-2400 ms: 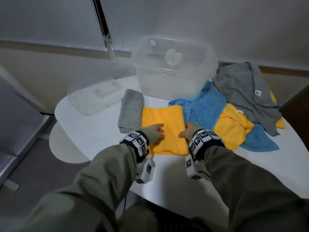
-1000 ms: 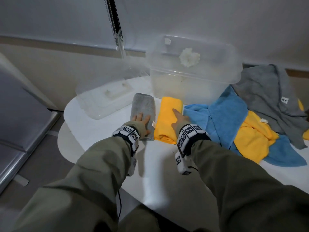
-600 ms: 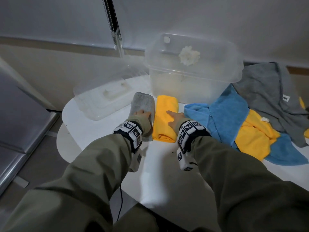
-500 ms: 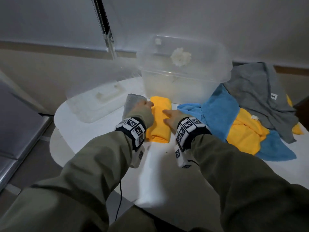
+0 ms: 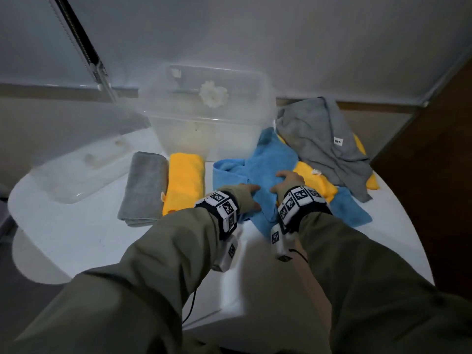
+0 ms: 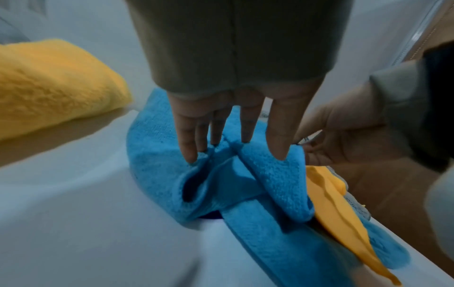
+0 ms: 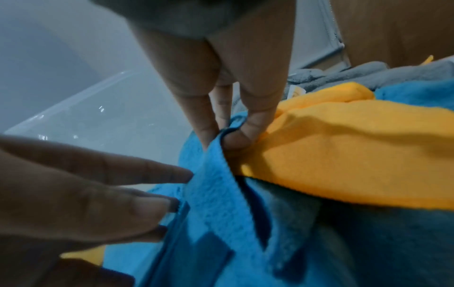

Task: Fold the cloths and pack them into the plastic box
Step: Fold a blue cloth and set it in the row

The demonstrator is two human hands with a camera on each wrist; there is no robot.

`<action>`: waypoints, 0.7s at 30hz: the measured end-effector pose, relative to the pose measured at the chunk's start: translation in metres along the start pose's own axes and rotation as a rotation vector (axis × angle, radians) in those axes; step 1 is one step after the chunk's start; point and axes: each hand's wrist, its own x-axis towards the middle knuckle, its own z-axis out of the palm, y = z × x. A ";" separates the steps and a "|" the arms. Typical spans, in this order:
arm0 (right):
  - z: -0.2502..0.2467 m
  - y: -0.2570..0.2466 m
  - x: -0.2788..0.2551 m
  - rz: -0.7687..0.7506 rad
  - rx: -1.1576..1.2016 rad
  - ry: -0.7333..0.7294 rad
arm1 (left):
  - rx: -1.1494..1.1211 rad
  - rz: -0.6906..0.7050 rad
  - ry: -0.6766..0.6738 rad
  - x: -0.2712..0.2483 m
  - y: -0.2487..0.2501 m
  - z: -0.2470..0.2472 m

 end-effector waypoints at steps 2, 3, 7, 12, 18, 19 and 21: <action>-0.003 0.001 0.001 0.000 0.159 -0.016 | -0.131 -0.044 -0.002 0.005 0.001 0.006; -0.007 0.000 0.001 -0.017 0.223 -0.035 | -0.198 -0.058 0.025 0.006 0.002 0.008; -0.037 -0.033 -0.011 -0.109 0.739 -0.100 | -0.324 -0.047 0.185 0.008 0.013 0.001; -0.090 -0.084 -0.050 -0.390 1.171 -0.243 | -0.828 0.197 0.659 -0.015 0.060 -0.048; -0.157 -0.105 -0.064 -0.686 0.528 0.342 | -0.932 0.400 0.833 -0.059 0.070 -0.132; -0.165 -0.103 -0.066 -0.672 0.335 0.475 | -0.889 0.421 0.854 -0.068 0.070 -0.144; -0.177 -0.098 -0.069 -0.626 0.068 0.654 | -0.891 0.476 0.869 -0.085 0.070 -0.163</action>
